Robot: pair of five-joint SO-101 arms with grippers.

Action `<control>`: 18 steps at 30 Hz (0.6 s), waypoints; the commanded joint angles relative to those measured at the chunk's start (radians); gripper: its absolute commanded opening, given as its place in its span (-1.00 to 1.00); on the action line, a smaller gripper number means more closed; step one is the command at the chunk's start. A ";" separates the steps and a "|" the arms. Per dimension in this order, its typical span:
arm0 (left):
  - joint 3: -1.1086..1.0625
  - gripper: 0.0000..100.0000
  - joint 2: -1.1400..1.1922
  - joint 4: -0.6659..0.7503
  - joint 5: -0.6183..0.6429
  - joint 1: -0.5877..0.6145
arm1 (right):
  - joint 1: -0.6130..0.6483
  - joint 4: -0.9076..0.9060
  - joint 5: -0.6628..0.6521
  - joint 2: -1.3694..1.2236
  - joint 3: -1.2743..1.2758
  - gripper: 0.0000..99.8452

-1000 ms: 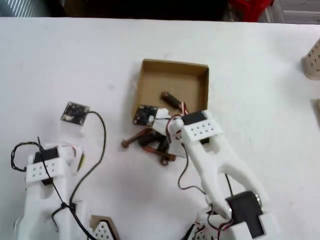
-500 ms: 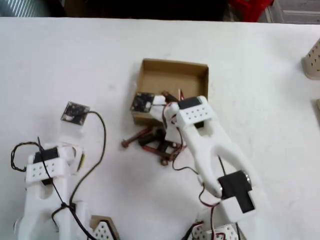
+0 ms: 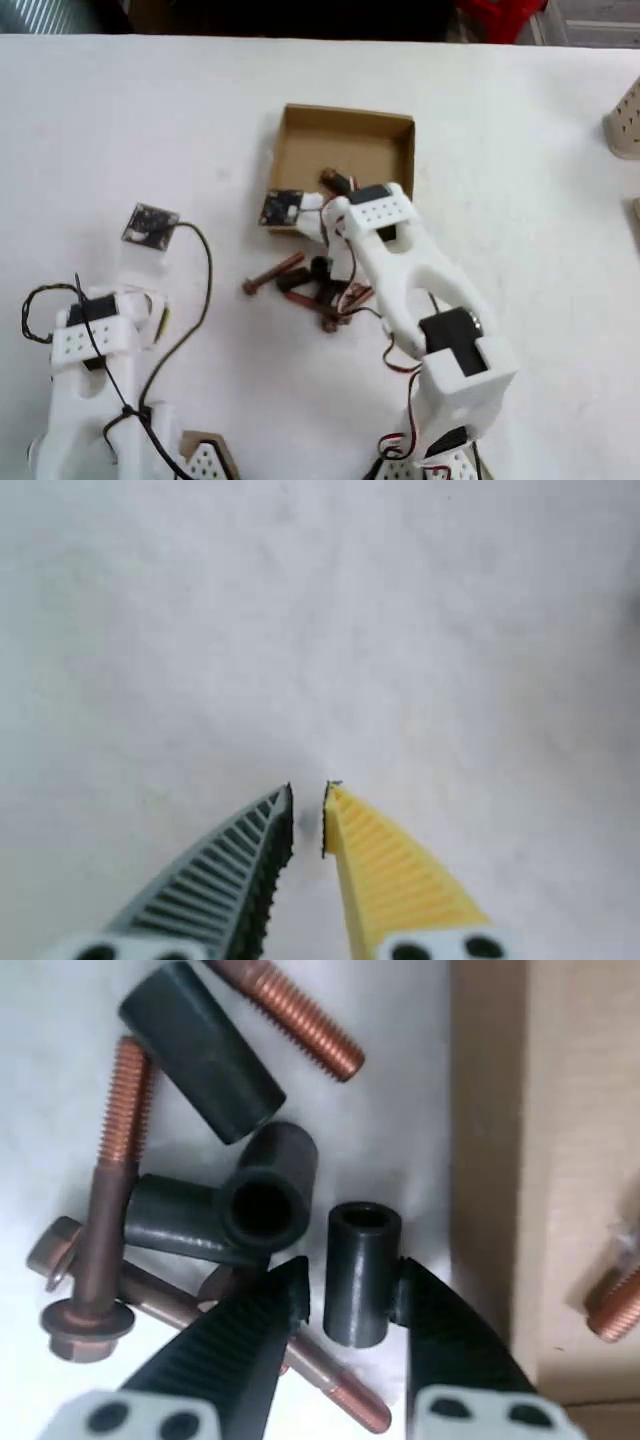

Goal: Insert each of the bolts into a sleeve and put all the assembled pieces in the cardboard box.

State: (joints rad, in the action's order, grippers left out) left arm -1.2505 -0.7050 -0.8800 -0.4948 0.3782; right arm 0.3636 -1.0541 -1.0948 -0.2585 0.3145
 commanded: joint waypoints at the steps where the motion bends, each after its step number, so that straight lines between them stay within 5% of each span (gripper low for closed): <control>1: 0.049 -0.82 0.004 -0.003 -0.012 0.010 | -0.038 0.071 -0.021 -0.019 -0.029 -0.83; 9: 0.049 -0.82 0.004 -0.002 -0.012 0.010 | -0.051 0.039 0.012 -0.015 -0.023 -0.97; 18: 0.051 -0.83 0.005 0.023 0.063 0.008 | -0.084 -0.050 0.416 0.150 0.094 -0.97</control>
State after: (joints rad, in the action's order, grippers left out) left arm -1.2505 -0.7050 -0.8800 -0.4918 0.3782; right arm 0.3115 -1.1139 -0.7986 -0.1941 0.3621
